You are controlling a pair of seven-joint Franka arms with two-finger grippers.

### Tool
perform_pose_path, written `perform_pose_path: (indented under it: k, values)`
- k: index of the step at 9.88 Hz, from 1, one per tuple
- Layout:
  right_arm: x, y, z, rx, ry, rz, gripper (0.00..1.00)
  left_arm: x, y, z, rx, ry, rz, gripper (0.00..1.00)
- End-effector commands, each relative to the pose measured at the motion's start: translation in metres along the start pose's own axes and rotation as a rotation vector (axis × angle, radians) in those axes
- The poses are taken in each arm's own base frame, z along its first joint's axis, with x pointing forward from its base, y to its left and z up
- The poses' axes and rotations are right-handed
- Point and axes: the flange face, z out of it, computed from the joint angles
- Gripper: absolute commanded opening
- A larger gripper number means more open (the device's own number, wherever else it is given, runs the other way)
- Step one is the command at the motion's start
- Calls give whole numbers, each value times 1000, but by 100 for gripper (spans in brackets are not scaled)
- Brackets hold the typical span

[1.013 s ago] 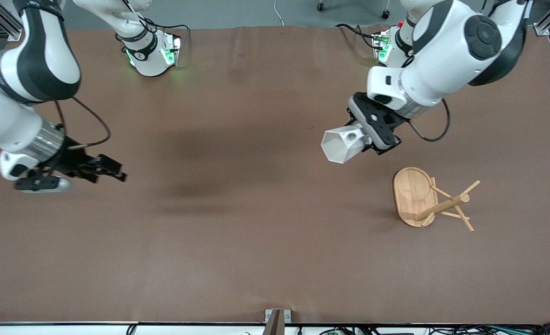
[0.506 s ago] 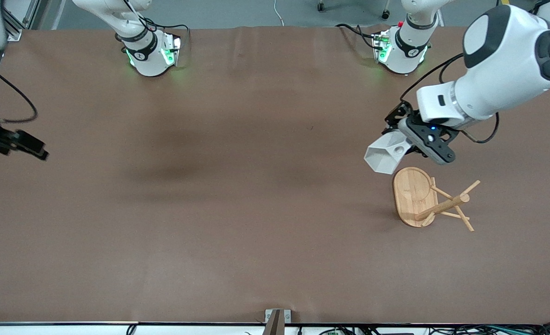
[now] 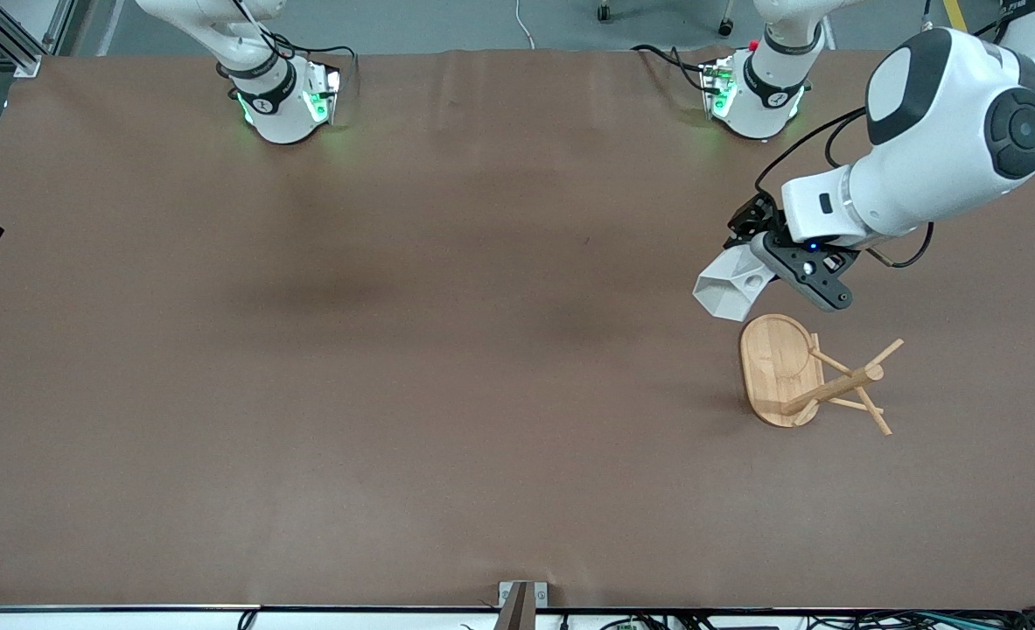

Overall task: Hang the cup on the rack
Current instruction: 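Carry the cup with the left gripper to the wooden rack while the right gripper retracts, then lower the cup onto a rack peg with the left gripper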

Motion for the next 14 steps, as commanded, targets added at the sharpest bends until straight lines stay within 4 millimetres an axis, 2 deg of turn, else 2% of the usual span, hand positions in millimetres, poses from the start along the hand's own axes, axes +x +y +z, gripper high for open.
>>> perform_pose_path:
  k: [1, 3, 7, 11, 14]
  values:
    - [-6, -11, 4, -16, -59, -34, 100, -11, -23, 45, 67, -42, -59, 1]
    - [-5, -13, 4, -13, -44, -37, 100, -12, -53, 62, 112, -80, -58, 1]
    - [-5, -13, 5, -13, -47, -37, 100, -10, -61, 82, 103, -102, -52, 1]
    - [-6, -13, 5, -6, -51, -37, 100, -8, -82, 74, 138, -95, -52, 1]
    - [-5, -13, 6, -6, -52, -37, 100, -3, -84, 78, 120, -61, -97, 1]
